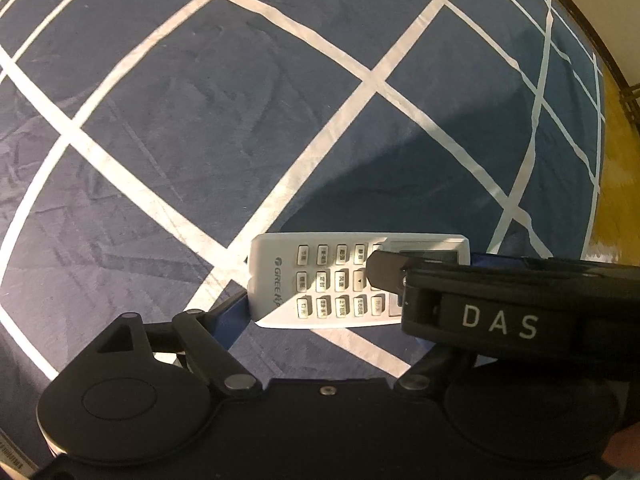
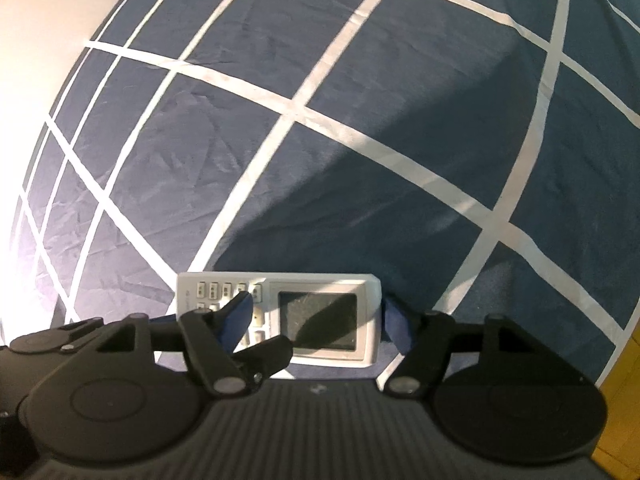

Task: Organize objects
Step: 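Close the right tool on the handset remote while the left tool grips its other end, then lift the handset remote with both tools and carry it over the cardboard box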

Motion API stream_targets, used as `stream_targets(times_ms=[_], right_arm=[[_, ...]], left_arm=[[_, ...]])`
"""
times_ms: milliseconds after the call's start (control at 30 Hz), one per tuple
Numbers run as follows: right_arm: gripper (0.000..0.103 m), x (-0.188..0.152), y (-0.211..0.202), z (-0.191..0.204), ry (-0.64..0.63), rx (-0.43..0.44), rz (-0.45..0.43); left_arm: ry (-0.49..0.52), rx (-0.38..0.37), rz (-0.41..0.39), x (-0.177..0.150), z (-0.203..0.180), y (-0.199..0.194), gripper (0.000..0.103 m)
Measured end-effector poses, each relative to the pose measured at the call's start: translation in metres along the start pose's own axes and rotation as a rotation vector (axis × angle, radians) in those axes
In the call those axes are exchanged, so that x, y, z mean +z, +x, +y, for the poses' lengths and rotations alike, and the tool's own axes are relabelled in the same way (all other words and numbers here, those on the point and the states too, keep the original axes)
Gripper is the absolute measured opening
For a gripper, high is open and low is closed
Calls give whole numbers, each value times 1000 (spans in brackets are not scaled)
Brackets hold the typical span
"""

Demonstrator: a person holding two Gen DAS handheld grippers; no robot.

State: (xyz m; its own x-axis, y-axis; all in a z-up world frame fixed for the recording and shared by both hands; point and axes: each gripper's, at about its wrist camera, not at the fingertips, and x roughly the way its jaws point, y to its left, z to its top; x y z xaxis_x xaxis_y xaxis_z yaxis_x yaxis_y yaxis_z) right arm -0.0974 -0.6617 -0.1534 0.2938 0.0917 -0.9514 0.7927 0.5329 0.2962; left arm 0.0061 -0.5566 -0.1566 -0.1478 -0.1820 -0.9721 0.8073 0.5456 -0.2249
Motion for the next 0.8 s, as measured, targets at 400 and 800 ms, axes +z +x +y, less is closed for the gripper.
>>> stream_targets(times_ms=[400, 800], right_arm=[[69, -9, -33, 46, -121, 43, -42], [69, -36, -55, 124, -324, 116, -48]], left_arm=[[-83, 40, -98, -23, 19, -54, 81], [-260, 107, -209, -76, 65, -112, 81]])
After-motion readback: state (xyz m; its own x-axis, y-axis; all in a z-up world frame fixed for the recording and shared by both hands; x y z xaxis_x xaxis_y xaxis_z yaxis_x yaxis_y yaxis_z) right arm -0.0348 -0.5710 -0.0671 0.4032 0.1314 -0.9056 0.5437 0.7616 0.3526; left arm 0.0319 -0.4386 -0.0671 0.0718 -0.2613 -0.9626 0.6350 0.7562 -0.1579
